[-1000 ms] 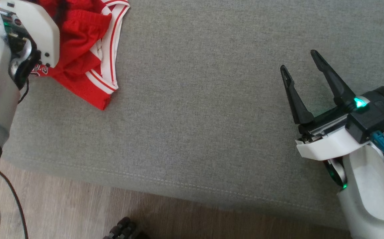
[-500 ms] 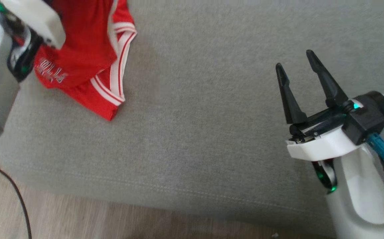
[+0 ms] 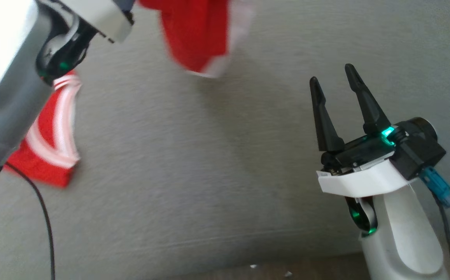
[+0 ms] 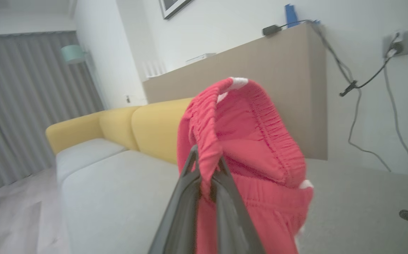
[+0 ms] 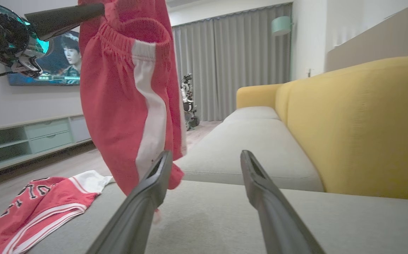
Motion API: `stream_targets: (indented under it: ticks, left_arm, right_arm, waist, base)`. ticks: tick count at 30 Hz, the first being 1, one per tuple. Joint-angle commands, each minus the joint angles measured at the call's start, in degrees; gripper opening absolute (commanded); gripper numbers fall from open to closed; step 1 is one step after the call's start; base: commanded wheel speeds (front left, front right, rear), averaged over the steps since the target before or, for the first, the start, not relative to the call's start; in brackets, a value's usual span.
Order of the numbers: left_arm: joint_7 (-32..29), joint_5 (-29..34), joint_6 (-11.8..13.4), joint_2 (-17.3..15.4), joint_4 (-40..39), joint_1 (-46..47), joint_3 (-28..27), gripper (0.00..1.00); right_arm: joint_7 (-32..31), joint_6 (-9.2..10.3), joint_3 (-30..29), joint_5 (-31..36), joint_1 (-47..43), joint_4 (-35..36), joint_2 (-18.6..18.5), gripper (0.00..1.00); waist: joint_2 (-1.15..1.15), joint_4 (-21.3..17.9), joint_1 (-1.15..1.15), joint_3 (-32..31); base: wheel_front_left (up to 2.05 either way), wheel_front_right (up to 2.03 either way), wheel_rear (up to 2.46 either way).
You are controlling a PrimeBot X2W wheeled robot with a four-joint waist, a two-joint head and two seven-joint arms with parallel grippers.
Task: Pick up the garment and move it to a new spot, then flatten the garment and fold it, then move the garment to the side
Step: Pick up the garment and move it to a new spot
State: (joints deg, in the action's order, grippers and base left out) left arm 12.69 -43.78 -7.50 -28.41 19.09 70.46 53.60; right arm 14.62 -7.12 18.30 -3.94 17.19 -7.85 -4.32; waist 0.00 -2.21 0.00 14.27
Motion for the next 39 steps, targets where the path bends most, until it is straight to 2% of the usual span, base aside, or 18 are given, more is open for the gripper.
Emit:
stream_targets:
  ticks: [1, 5, 8, 11, 14, 20, 24, 25, 26, 31, 39]
  left_arm:
    - [-0.2, -0.4, 0.5, -0.9, -1.6, 3.8, -2.3, 0.0]
    - [0.0, -2.2, 1.3, 2.9, -2.6, 3.7, -2.5, 0.0]
    - [0.3, -4.1, 2.3, 5.7, -2.4, 2.4, -2.9, 0.0]
    - [0.9, -5.0, 3.8, 6.9, -0.8, -1.5, -2.8, 0.0]
    - [1.7, -5.2, 5.7, 6.7, 1.4, -7.2, -3.4, 0.0]
    - [2.3, -7.6, 9.8, 6.9, 8.9, -18.4, -10.6, 0.0]
    - [2.3, -6.2, 9.9, 8.3, 12.1, -23.6, -16.5, 0.0]
    - [2.3, -5.5, 9.5, 8.9, 12.2, -24.7, -18.1, 0.3]
    - [2.3, -5.0, 9.3, 9.7, 12.4, -26.1, -19.9, 1.0]
    - [2.3, 2.1, 8.8, 13.4, 9.1, -34.3, -27.9, 1.0]
    - [2.3, 18.7, 8.3, 19.3, -6.0, -52.4, -39.6, 1.0]
  right_arm:
    - [0.4, -0.36, 1.1, -0.4, 0.6, 2.3, 1.0, 1.0]
    - [0.4, -0.36, 0.4, -0.9, 1.1, 3.5, 1.4, 1.0]
    - [0.4, -0.36, -0.1, -2.2, 0.9, 4.5, 1.4, 1.0]
    - [0.4, -0.36, -0.4, -3.3, 0.5, 5.0, 1.4, 1.0]
    - [0.4, -0.36, -0.5, -3.7, 0.0, 5.1, 1.4, 1.0]
    - [0.4, -0.36, -0.9, -3.6, -0.8, 5.2, 1.4, 1.0]
    - [0.4, -0.36, -0.8, -2.8, -1.1, 4.7, 1.4, 1.0]
    - [0.4, -0.36, -0.8, -2.7, -1.2, 4.6, 1.4, 1.0]
    - [0.4, -0.36, -0.7, -2.5, -1.3, 4.4, 1.4, 1.0]
    - [0.4, -0.36, 0.4, -1.7, -2.6, 2.3, 1.4, 1.0]
    - [0.4, -0.36, 0.9, -0.5, -5.5, -1.2, 1.4, 1.0]
  waist:
    - [0.0, -6.7, 0.0, -0.5]
    - [0.0, -11.9, 0.0, 1.0]
    - [0.0, -14.4, 0.0, 2.3]
    - [0.0, -16.1, 0.0, 3.2]
    - [0.0, -16.8, 0.0, 3.8]
    - [0.0, -16.6, 0.0, 5.0]
    - [0.0, -15.0, 0.0, 5.4]
    - [0.0, -14.4, 0.0, 5.3]
    - [0.0, -13.7, 0.0, 5.1]
    - [0.0, -9.2, 0.0, 2.1]
    - [0.0, -1.9, 0.0, -4.3]
  base:
    - [0.0, 0.0, 0.0]
    - [0.0, 0.0, 0.0]
    - [0.0, 0.0, 0.0]
    - [0.0, 0.0, 0.0]
    - [0.0, 0.0, 0.0]
    - [0.0, 0.0, 0.0]
    - [0.0, 0.0, 0.0]
    - [0.0, 0.0, 0.0]
    - [0.0, 0.0, 0.0]
    - [0.0, 0.0, 0.0]
    - [0.0, 0.0, 0.0]
